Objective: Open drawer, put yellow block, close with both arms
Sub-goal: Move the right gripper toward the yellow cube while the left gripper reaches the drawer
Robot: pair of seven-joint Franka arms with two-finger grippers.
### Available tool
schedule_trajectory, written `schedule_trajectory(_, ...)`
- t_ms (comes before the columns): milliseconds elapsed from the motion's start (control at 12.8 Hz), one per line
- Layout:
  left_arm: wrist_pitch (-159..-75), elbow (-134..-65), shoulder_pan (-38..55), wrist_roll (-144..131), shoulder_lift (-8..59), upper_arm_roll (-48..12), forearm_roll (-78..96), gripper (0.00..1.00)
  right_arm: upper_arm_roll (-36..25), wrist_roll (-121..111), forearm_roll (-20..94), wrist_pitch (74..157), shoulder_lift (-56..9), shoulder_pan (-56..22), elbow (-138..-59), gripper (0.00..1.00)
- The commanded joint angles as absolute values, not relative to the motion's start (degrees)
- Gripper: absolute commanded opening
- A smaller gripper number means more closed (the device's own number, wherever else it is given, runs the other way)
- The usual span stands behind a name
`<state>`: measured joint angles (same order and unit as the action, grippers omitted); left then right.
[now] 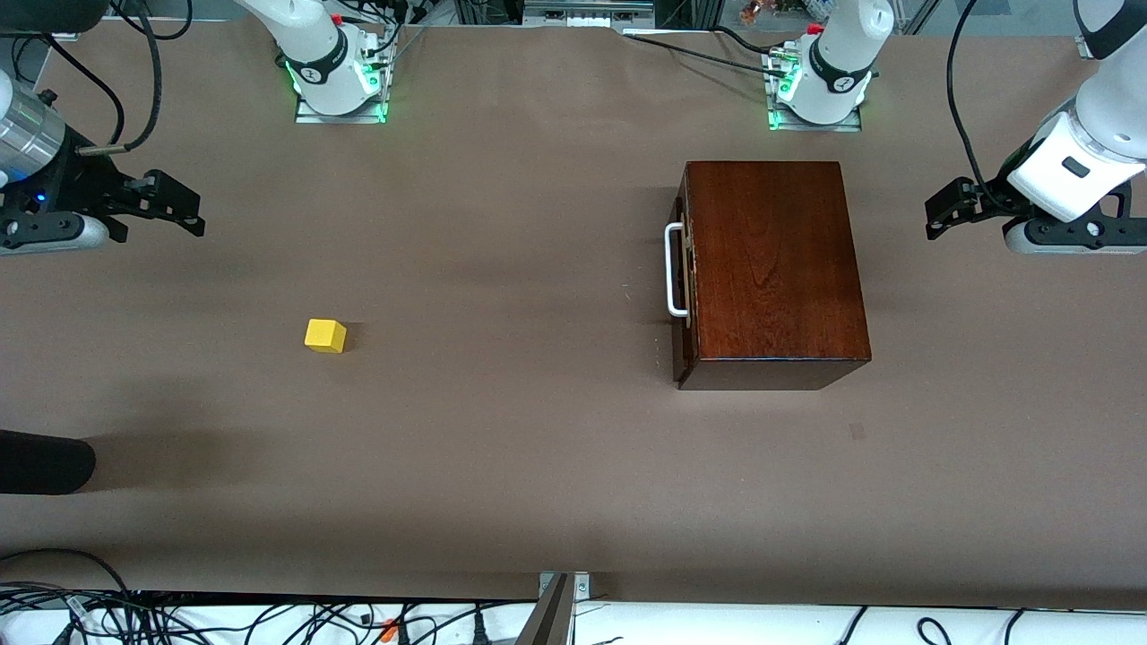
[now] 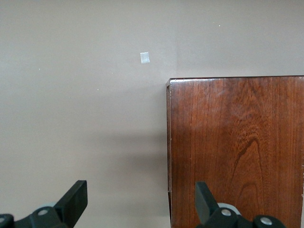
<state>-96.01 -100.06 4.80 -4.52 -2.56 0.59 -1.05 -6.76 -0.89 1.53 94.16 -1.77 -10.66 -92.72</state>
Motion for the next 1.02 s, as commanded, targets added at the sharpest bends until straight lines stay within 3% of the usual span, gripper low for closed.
schedule_trajectory(0, -95.4, -99.8, 4.9, -4.7, -2.6, 0.7, 0.0, 1.00, -6.6, -1.1, 1.2, 95.2, -4.8, -10.2, -91.0, 1.00)
schedule_trajectory(705, -95.1, -99.8, 4.9, -4.7, -2.6, 0.7, 0.0, 1.00, -6.6, -1.4, 1.2, 100.0, -9.0, -9.6, -91.0, 1.00)
schedule_trajectory(940, -95.0, -99.8, 4.9, -4.6, -2.7, 0.7, 0.0, 1.00, -6.6, -1.5, 1.8, 100.5, -15.7, -9.6, -91.5, 1.00)
